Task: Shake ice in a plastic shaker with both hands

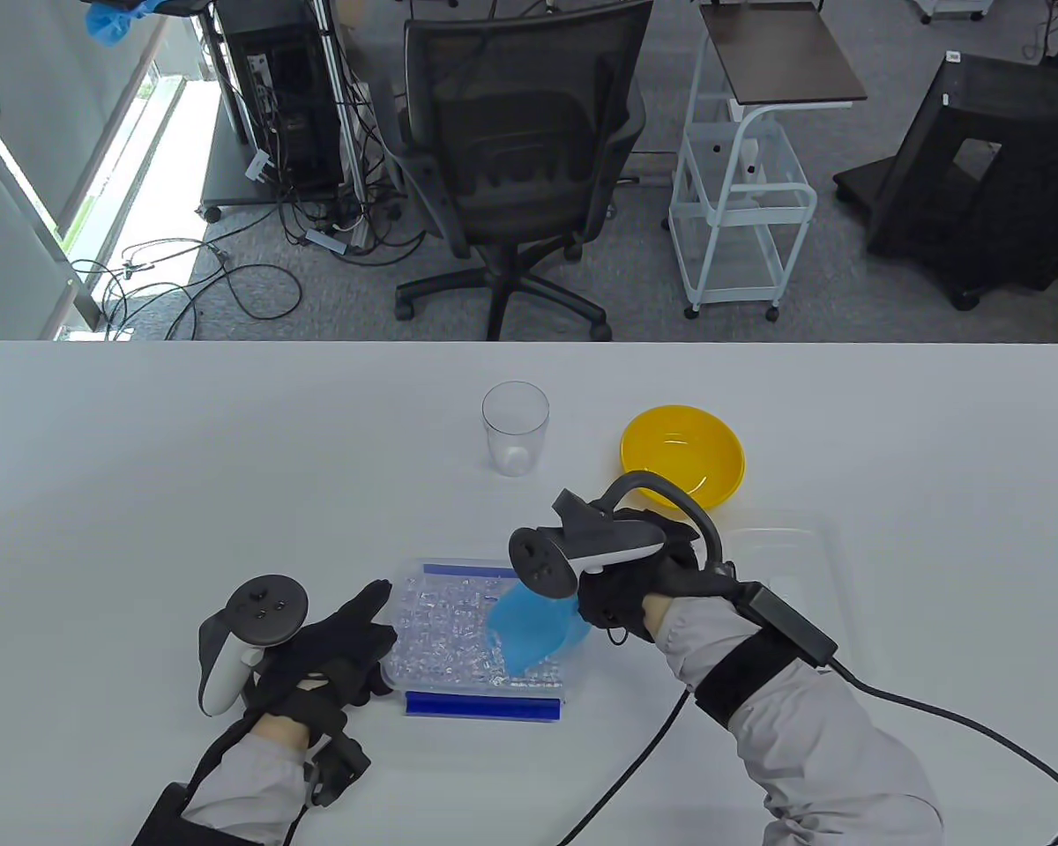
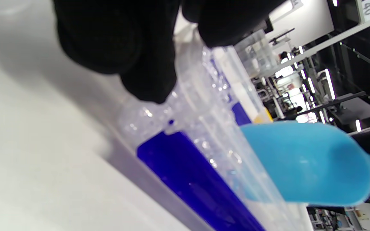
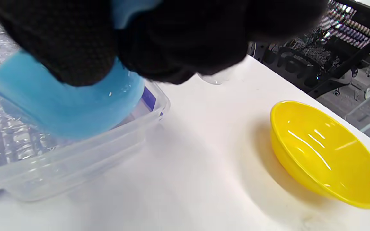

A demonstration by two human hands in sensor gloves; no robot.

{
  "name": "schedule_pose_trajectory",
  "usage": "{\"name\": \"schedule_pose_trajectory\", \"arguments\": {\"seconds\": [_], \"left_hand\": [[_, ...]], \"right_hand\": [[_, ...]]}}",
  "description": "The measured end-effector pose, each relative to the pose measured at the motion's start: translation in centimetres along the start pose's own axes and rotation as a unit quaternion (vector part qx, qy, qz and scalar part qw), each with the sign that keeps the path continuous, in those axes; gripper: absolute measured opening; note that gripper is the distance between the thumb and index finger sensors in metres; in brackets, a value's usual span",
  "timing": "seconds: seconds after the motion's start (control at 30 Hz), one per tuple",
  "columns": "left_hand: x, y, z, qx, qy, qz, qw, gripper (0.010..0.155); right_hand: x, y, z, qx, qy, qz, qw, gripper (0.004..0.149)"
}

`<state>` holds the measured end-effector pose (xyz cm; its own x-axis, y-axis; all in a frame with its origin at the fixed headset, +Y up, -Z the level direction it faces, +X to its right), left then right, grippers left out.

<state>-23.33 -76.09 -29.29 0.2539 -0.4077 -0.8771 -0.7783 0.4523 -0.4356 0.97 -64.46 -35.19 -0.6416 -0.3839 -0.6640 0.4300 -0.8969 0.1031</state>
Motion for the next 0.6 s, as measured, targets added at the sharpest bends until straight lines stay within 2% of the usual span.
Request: {"name": "schedule_pose_trajectory", "arguments": {"seconds": [0.13, 0.27, 0.33, 0.37, 0.43, 0.47, 0.6], "left_hand": [[0.0, 0.0, 0.0, 0.0, 0.0, -0.001, 1.0, 0.063], [0.0, -0.1, 0.1, 0.001, -0.001, -0.001, 1.0, 0.063], [0.0, -0.1, 0.1, 0.001, -0.001, 0.0, 1.0, 0.063], [0.0, -0.1, 0.1, -0.005, -0.002, -0.003, 1.0, 0.063], [0.0, -0.1, 0.1, -0.004, -0.002, -0.002, 1.0, 0.063], [0.0, -0.1, 0.1, -0.005, -0.002, -0.003, 1.0, 0.063], [0.0, -0.2, 0.2, -0.003, -0.003, -0.004, 1.0, 0.063]], "right_hand": [[0.1, 0.2, 0.3, 0.007, 0.003, 0.038, 0.999, 0.05], [0.7, 2.3, 0.0, 0.083, 0.012, 0.066, 0.994, 0.051], [0.6, 3.4, -0.2, 0.123, 0.036, 0.043, 0.991, 0.051], [0.6, 4.1, 0.0, 0.166, 0.019, 0.036, 0.985, 0.051], [0.0, 5.3, -0.4, 0.177, 0.062, 0.032, 0.982, 0.051], [-0.2, 5.5, -0.4, 0.189, 0.045, 0.003, 0.981, 0.051], [-1.0, 6.5, 0.7, 0.205, 0.063, -0.071, 0.974, 0.051]]}}
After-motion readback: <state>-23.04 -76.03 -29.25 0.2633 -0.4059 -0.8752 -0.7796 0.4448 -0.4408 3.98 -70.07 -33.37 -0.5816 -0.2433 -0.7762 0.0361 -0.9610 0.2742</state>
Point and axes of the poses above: the tracker on the back of each hand, its own z axis roughly to the thumb side, its own x axis roughly from the wrist to the fingertips, y = z × x, the point moved 4 cm from there along x, roughly from the wrist to the fingertips, and after that the axes turned 4 degrees about -z, right-handed, at the moved point
